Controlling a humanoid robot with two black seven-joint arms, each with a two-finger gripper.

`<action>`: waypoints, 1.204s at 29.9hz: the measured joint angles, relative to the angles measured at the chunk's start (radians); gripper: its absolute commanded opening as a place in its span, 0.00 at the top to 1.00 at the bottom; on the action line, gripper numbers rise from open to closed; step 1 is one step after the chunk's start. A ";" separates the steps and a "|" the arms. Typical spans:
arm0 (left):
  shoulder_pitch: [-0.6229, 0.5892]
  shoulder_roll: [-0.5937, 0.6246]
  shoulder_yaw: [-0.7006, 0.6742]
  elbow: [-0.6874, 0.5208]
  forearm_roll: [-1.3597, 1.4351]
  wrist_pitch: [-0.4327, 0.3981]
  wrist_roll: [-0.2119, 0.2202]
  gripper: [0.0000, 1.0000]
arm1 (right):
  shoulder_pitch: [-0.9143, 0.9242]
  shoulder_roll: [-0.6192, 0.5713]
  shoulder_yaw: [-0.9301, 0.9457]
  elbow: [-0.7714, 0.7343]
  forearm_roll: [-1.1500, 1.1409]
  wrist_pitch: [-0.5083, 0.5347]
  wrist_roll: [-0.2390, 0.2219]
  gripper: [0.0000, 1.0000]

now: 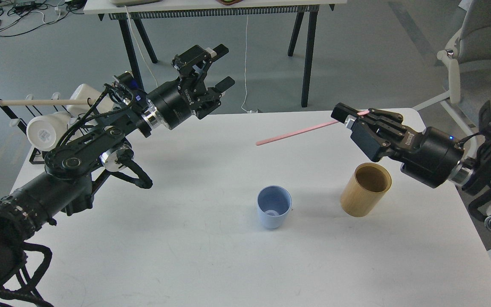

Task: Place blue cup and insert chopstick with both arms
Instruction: 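Move the pink stick over the blue cup and lower it inside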

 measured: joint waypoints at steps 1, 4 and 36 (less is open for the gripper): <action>0.000 -0.001 0.000 0.000 0.000 0.000 0.000 0.14 | 0.020 0.001 -0.032 -0.007 -0.014 0.004 0.000 1.00; 0.000 -0.009 0.000 0.001 -0.001 0.000 0.000 0.14 | 0.074 0.004 -0.111 -0.019 -0.037 0.026 0.000 1.00; 0.015 -0.014 0.002 0.004 -0.001 0.000 0.000 0.12 | 0.108 0.137 -0.176 -0.092 -0.019 0.052 0.000 0.02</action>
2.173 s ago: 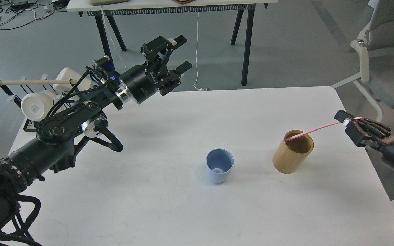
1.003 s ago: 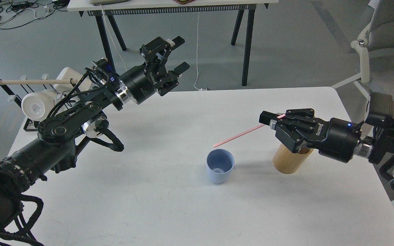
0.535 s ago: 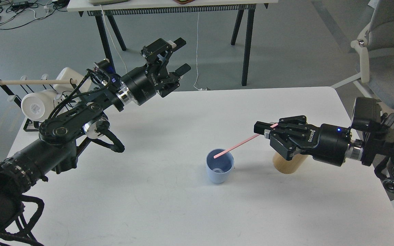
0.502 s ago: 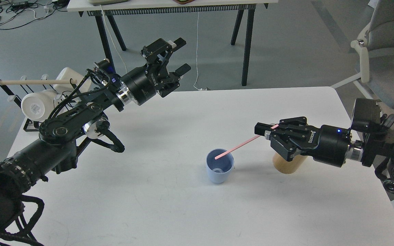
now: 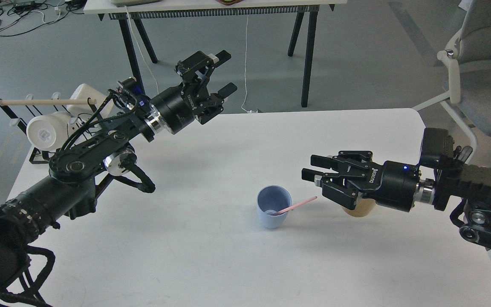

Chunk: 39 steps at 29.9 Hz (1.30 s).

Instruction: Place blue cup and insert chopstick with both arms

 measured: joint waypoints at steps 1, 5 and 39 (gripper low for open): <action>0.000 0.002 -0.001 0.000 0.000 0.000 0.000 0.12 | 0.005 0.000 0.009 0.006 0.027 -0.001 0.000 0.01; 0.000 0.011 -0.009 -0.004 -0.001 0.000 0.000 0.11 | 0.020 -0.007 0.106 0.018 0.182 -0.003 0.000 0.01; 0.168 0.220 -0.234 -0.003 -0.228 0.000 0.000 0.08 | -0.127 0.090 0.497 -0.477 1.304 0.656 0.000 0.01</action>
